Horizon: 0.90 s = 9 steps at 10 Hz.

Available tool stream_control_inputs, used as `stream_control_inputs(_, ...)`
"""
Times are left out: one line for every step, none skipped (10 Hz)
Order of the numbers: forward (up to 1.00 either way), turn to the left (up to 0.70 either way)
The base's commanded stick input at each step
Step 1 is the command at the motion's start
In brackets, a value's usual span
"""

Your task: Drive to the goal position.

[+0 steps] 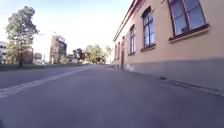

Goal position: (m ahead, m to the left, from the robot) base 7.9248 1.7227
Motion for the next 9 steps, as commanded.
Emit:
stream_control_inputs(0.50, 0.00)
stream_control_inputs(0.50, 0.00)
stream_control_inputs(0.50, 0.00)
stream_control_inputs(0.50, 0.00)
stream_control_inputs(0.50, 0.10)
stream_control_inputs(0.50, 0.27)
stream_control_inputs(0.50, 0.44)
stream_control_inputs(0.50, 0.50)
stream_control_inputs(0.50, 0.50)
